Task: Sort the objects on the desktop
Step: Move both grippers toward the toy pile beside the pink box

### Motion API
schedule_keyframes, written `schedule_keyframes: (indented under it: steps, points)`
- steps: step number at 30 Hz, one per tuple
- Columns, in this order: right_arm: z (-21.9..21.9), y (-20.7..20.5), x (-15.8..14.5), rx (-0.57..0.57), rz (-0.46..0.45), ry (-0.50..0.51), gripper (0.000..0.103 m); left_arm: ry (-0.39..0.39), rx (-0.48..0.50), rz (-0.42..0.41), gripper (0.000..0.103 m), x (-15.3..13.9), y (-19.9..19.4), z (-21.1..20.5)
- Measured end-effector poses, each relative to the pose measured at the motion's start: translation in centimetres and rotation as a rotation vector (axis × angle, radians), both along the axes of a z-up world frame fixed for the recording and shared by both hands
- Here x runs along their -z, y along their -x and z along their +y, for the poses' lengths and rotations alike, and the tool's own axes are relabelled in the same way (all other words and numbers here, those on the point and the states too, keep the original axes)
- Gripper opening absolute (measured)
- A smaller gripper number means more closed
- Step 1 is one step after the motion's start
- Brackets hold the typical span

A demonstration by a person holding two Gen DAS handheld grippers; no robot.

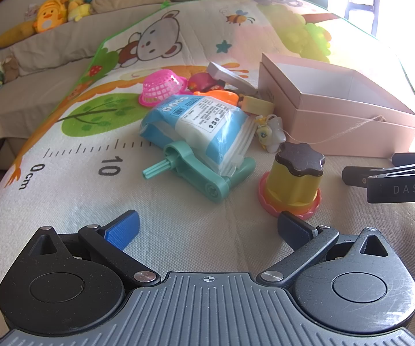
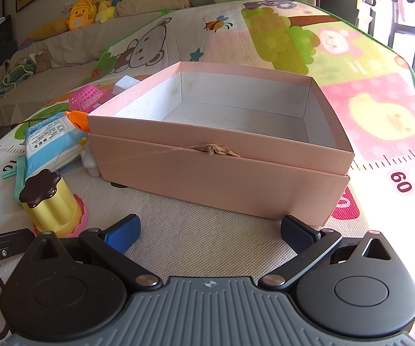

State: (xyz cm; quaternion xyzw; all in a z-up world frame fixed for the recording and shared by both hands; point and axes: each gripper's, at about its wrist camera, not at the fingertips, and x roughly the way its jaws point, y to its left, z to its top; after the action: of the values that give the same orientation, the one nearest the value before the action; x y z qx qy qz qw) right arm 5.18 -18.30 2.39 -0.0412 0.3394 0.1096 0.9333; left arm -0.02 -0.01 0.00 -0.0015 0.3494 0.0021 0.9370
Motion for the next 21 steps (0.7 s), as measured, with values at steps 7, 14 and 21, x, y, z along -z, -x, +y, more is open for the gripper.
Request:
schedule_keyframes:
  steps: [7,14,21]
  points:
    - [0.0,0.1,0.0,0.0,0.0,0.0,0.103,0.0,0.0,0.0,0.103,0.0,0.0,0.0]
    - [0.0,0.2,0.0,0.0,0.0,0.0,0.103,-0.005,0.002,0.009,0.103,0.0,0.0,0.0]
    - [0.1,1.3,-0.2,-0.015,0.055,-0.001,0.103,-0.005,0.019,0.051,0.103,-0.2,-1.0,0.3]
